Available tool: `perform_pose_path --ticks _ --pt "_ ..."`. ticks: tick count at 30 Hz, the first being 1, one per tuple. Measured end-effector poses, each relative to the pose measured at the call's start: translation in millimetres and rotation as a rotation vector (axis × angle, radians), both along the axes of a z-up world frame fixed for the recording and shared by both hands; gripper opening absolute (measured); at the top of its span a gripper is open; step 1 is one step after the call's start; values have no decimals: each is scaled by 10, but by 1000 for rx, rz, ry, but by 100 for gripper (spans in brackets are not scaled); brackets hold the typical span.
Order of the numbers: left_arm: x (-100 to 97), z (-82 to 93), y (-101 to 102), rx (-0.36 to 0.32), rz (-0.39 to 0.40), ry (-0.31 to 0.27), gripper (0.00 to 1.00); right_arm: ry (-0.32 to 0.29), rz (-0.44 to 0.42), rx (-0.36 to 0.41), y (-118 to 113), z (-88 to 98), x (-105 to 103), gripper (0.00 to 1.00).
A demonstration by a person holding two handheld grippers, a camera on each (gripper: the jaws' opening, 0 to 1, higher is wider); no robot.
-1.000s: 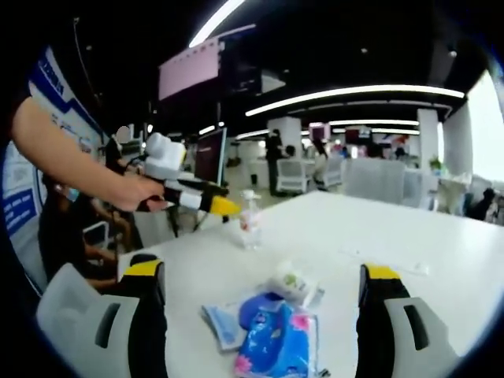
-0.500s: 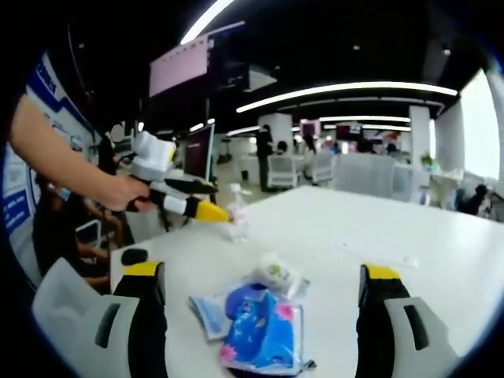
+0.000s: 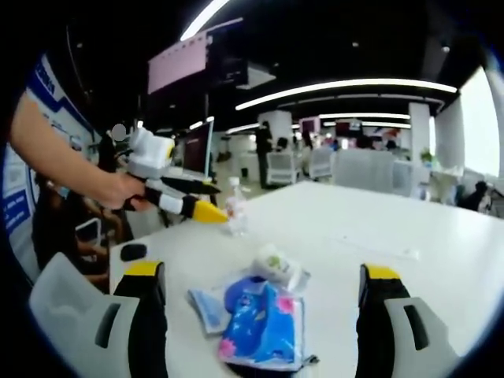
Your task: Arrange the tabletop items into an orderly group along one side of the table until the central work area is clear of visible clutter.
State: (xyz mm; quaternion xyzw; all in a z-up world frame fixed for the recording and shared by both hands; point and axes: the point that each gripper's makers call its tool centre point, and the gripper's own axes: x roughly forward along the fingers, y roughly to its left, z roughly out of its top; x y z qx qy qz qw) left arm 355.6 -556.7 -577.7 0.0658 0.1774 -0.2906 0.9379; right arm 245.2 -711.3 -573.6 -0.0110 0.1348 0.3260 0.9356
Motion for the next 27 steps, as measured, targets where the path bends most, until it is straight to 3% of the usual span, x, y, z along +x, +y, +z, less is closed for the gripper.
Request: perform_pose_path --ticks 10,27 --pt "-130 -175 -110 4 -40 38 76 43 -6 0 -20 -167 -39 100" --pt "-118 -359 -319 1 -78 80 72 86 -22 17 -82 -347 -27 100"
